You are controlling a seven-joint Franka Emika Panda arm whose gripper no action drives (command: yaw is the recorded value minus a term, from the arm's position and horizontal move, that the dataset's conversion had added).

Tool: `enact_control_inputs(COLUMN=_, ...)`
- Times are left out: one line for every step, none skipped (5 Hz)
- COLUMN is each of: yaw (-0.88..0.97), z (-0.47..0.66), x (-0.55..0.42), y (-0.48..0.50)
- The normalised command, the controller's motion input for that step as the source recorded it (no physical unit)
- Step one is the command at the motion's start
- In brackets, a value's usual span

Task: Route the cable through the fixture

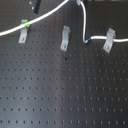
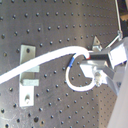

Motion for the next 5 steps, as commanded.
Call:
enact_control_inputs(yaw=-0.01, z=0.03, x=-0.040, y=0.062)
enact_control_inputs(yaw=-0.59, z=0.33, x=0.105, y=0.353)
enact_control_inputs(yaw=-0.59, z=0.35, x=0.097, y=0.356)
enact_control_inputs(yaw=-0.58, z=0.34, x=0.063, y=0.373)
enact_control_inputs(yaw=-0.61, z=0.17, x=-0.083, y=0.214)
